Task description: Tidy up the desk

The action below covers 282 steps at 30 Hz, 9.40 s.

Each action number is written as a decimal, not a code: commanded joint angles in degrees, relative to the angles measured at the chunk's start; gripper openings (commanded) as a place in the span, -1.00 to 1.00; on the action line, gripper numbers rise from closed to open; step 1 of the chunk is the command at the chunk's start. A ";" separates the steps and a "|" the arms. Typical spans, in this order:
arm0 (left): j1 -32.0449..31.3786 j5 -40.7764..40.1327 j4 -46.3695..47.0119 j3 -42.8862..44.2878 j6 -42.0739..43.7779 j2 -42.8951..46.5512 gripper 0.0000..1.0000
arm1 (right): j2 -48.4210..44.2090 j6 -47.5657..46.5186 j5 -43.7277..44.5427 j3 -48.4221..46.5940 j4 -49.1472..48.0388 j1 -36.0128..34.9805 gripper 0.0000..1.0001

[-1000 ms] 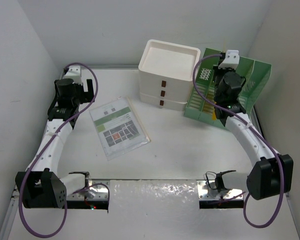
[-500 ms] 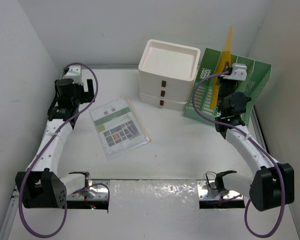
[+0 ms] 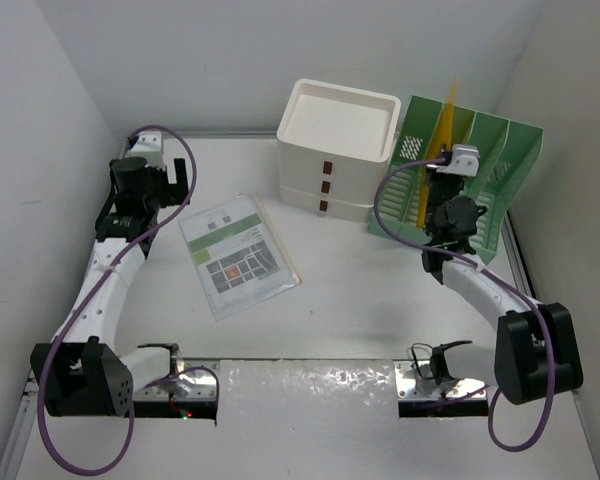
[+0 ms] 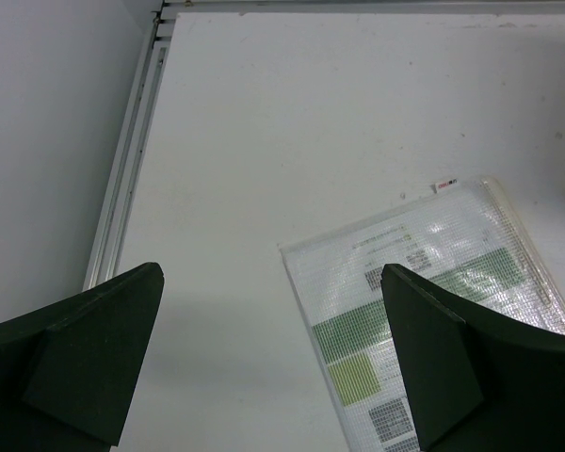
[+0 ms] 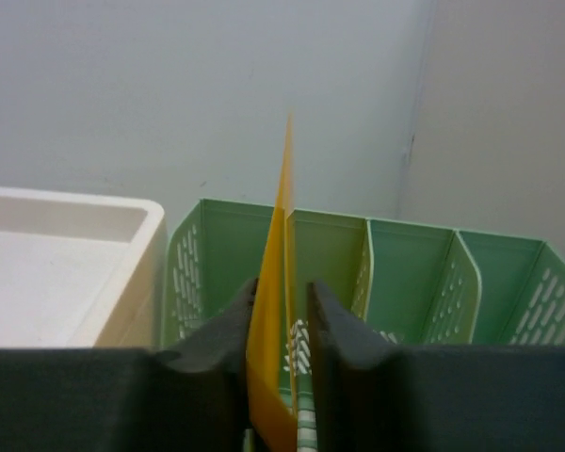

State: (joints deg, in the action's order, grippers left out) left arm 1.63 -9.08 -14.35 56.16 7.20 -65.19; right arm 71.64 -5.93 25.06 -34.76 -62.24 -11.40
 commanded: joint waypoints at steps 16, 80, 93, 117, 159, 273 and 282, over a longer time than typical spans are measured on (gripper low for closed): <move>0.83 2.49 1.43 0.70 1.67 0.50 0.99 | -7.40 7.67 -18.47 -37.62 57.96 -18.12 0.46; -2.75 68.24 -19.33 1.15 83.76 -8.55 0.98 | 17.75 -13.84 -42.46 -20.52 53.54 -39.58 -1.00; -7.08 67.79 -61.15 27.24 115.40 -40.89 0.99 | 17.75 -15.68 -40.18 -20.43 54.24 -41.69 -1.00; -12.44 58.83 -52.37 23.30 107.33 -45.47 -0.51 | 18.28 -17.71 -39.12 -21.49 53.36 -42.57 -1.00; -9.01 72.62 -3.53 34.19 -5.34 -2.58 -1.00 | -31.04 19.37 -8.80 -9.08 66.72 -36.95 0.98; -4.97 41.69 -9.73 14.85 23.12 3.14 0.99 | -7.30 12.86 -8.27 4.26 1.78 16.67 -1.00; -4.97 40.02 -10.09 14.15 22.95 3.40 0.99 | -6.42 13.67 -10.29 7.78 1.76 16.85 0.68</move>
State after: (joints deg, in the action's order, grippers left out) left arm -3.33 32.08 -26.37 70.70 30.17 -62.57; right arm 67.46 7.01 16.84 -26.57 -54.65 5.15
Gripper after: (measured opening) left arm 0.996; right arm 0.742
